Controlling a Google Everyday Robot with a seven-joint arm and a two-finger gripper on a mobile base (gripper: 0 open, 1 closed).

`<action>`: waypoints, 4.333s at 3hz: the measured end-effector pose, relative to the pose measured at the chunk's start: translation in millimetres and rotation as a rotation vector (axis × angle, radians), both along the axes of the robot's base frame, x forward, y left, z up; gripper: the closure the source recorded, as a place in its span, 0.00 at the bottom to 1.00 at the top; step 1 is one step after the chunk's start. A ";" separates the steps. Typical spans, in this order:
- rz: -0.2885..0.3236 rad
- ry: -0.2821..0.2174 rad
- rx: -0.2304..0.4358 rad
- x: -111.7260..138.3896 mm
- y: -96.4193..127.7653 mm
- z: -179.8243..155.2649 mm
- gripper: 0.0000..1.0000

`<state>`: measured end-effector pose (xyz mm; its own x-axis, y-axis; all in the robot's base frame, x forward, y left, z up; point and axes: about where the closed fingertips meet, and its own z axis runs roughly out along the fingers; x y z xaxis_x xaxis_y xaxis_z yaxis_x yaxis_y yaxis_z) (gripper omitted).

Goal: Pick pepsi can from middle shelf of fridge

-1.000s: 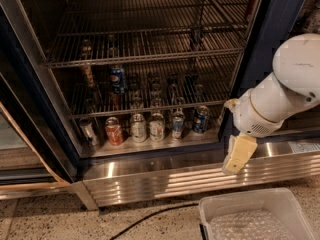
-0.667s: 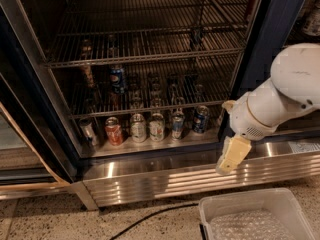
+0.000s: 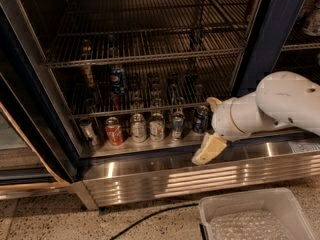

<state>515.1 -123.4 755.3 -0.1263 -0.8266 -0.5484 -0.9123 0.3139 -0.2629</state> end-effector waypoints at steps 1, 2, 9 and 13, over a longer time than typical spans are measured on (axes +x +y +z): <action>0.014 -0.074 0.102 25.2 19.6 0.7 0.00; 0.039 -0.064 0.182 48.5 34.5 -8.2 0.00; -0.028 -0.250 0.474 156.9 140.8 -27.3 0.00; 0.019 -0.323 0.556 196.5 180.8 -11.4 0.00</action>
Offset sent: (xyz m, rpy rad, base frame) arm 0.0759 0.0514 -0.0190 0.2820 -0.0373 0.0769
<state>711.7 57.5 743.9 0.1291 -0.4081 -0.9038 -0.8213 0.4667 -0.3281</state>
